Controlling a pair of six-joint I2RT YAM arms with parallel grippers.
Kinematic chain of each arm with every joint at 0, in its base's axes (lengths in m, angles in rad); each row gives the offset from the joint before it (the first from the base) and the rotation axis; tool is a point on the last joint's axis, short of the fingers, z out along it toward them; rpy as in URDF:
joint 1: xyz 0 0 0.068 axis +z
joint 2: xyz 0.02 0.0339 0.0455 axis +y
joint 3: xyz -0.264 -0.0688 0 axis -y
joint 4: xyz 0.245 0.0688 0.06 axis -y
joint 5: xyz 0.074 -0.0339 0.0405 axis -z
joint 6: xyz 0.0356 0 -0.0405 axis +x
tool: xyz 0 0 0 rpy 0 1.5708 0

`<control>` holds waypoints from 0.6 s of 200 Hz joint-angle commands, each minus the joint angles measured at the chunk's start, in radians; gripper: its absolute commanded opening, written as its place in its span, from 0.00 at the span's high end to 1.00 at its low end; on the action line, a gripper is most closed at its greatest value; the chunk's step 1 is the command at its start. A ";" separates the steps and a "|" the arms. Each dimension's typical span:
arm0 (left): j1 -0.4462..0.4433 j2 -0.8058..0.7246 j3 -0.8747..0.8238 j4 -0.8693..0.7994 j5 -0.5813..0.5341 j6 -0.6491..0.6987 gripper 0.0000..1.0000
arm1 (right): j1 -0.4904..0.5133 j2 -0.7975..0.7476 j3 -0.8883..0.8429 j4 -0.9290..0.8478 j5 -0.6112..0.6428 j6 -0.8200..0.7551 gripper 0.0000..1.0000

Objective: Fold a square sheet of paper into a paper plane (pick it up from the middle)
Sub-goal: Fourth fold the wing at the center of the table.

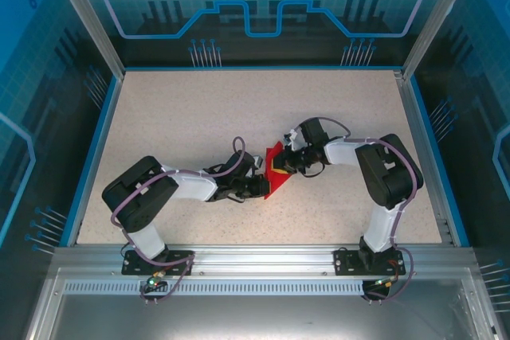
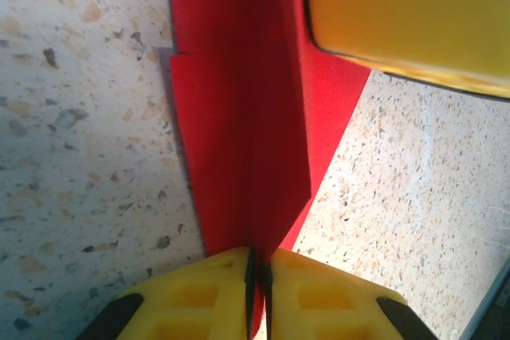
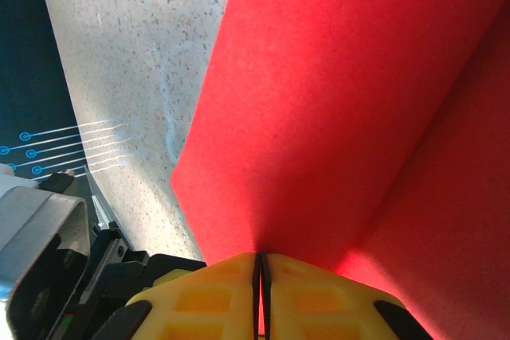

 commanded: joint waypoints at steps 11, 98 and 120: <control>0.012 -0.029 -0.007 -0.027 0.017 0.004 0.82 | -0.011 0.022 0.018 0.003 0.016 0.000 0.88; 0.049 -0.006 -0.018 0.031 0.108 0.012 1.00 | -0.016 -0.004 0.010 -0.010 0.028 -0.004 0.88; 0.079 0.014 -0.012 0.056 0.186 0.020 1.00 | -0.014 -0.030 0.004 -0.003 0.014 -0.003 0.87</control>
